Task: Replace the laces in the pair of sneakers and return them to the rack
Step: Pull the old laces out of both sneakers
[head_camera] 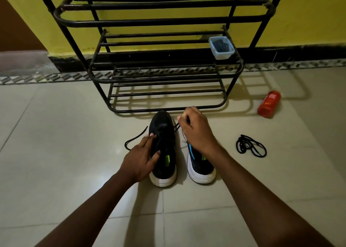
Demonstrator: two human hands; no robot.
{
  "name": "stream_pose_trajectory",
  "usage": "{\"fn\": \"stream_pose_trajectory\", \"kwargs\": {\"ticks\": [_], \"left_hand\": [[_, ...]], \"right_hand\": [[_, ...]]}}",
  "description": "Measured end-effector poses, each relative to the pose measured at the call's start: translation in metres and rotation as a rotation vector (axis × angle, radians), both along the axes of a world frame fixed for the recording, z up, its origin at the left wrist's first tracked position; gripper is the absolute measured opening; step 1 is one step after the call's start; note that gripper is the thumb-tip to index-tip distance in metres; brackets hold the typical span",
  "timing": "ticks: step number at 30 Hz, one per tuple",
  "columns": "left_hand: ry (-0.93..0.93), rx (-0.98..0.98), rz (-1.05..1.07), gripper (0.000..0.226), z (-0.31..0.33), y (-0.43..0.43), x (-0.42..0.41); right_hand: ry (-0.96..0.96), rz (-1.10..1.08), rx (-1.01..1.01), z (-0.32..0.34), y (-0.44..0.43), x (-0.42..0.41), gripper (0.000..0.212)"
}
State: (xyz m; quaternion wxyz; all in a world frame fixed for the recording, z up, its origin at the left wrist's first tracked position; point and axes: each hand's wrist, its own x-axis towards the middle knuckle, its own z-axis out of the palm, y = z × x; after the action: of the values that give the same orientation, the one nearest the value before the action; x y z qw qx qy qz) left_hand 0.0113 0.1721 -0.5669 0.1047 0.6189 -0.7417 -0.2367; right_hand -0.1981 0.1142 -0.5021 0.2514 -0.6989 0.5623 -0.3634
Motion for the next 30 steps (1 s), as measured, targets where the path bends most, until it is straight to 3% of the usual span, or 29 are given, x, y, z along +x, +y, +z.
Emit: {"fn": "stream_pose_trajectory", "kwargs": {"ticks": [4, 8, 11, 16, 23, 26, 30], "left_hand": [[0.118, -0.048, 0.060, 0.061, 0.005, -0.004, -0.001], [0.324, -0.151, 0.086, 0.031, 0.015, -0.016, -0.008], [0.282, -0.133, 0.066, 0.028, 0.021, -0.032, -0.012], [0.134, -0.086, 0.016, 0.037, 0.034, -0.045, -0.017], [0.028, -0.225, 0.036, 0.013, 0.024, -0.047, -0.022], [0.163, -0.154, 0.236, 0.007, 0.020, -0.049, -0.022], [0.504, 0.053, 0.661, 0.013, 0.019, -0.060, -0.019]], "right_hand": [[0.045, -0.091, 0.143, -0.016, 0.011, 0.011, 0.014], [0.104, -0.127, 0.290, -0.033, 0.041, 0.036, 0.049], [0.106, -0.137, 0.229, -0.041, 0.059, 0.045, 0.057], [0.167, -0.149, 0.162, -0.048, 0.064, 0.049, 0.029], [0.151, -0.248, -0.018, -0.065, 0.074, 0.058, 0.019], [0.137, -0.260, 0.010, -0.072, 0.073, 0.059, 0.023], [0.190, -0.248, 0.054, -0.081, 0.070, 0.062, 0.029]]}}
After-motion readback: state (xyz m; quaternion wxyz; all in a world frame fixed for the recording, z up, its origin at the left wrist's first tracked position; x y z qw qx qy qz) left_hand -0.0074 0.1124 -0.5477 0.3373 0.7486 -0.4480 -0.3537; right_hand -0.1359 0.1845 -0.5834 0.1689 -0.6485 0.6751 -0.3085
